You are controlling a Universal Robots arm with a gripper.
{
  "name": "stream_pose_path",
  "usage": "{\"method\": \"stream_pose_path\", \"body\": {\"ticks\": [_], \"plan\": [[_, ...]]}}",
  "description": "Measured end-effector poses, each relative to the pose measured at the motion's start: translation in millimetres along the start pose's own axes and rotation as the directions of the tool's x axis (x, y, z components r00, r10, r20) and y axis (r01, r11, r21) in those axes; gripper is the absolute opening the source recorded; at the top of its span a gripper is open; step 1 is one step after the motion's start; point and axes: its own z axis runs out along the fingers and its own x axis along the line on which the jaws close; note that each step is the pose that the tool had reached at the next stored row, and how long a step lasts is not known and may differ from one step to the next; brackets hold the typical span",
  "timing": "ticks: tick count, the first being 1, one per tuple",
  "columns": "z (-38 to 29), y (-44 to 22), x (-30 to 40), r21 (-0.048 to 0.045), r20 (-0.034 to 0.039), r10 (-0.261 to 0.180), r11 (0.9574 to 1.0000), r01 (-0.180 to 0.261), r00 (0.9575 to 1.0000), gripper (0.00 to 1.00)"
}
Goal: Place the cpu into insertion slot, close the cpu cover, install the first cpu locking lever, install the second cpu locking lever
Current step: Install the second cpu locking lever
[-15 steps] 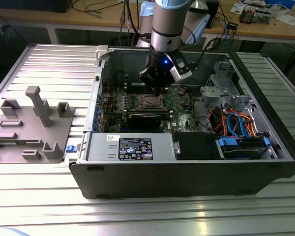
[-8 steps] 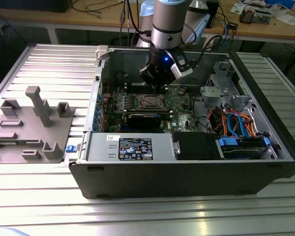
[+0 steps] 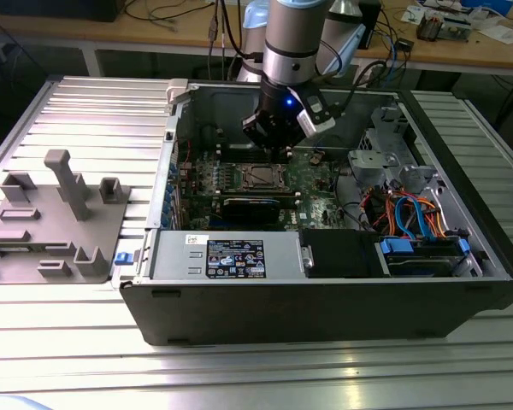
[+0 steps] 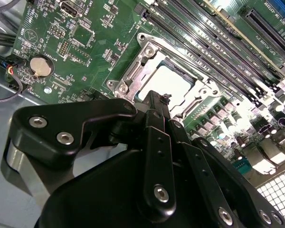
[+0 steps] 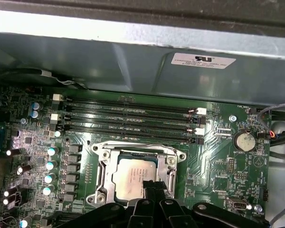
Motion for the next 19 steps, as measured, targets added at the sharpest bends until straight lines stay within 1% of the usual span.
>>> {"method": "stream_pose_path", "body": {"ticks": [5, 10, 14, 19], "plan": [[0.0, -3.1, 0.2, -0.0003, 0.0002, 0.0, 1.0, 0.0, 1.0, 0.11], [-0.2, -8.8, 0.8, -0.0003, 0.0002, 0.0, 1.0, 0.0, 1.0, 0.11], [-0.3, -12.2, 1.1, -0.0003, 0.0002, 0.001, 1.0, -0.001, 1.0, 0.11], [-0.6, -19.7, 1.8, -0.0003, 0.0002, 0.002, 1.0, -0.002, 1.0, 0.11]]}}
